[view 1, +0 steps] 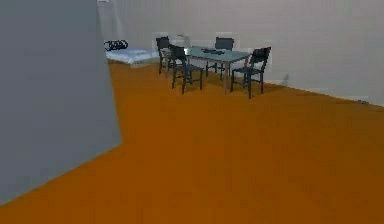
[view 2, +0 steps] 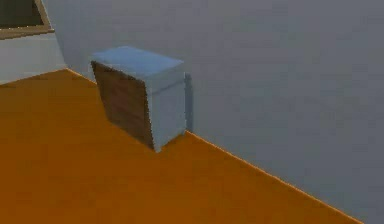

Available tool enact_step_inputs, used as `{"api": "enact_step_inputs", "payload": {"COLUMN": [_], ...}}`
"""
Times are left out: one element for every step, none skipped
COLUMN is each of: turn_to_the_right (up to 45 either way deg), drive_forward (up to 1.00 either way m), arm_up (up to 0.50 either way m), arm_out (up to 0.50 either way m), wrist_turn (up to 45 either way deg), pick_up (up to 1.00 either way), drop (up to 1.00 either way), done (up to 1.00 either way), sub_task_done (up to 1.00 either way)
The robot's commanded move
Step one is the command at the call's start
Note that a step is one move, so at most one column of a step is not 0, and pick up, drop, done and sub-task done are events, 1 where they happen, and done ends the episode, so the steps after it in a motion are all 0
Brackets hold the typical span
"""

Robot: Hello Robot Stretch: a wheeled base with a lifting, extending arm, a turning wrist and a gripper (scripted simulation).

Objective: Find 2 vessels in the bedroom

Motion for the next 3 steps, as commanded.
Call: {"api": "enact_step_inputs", "payload": {"turn_to_the_right": [-42.0,0.0,-45.0], "drive_forward": [0.00,1.00,0.00], "arm_up": [0.00,0.00,0.00], "arm_out": [0.00,0.00,0.00], "wrist_turn": [0.0,0.0,0.0], "pick_up": [0.00,0.00,0.00], "drop": [0.00,0.00,0.00], "done": [0.00,0.00,0.00], "sub_task_done": [0.00,0.00,0.00]}}
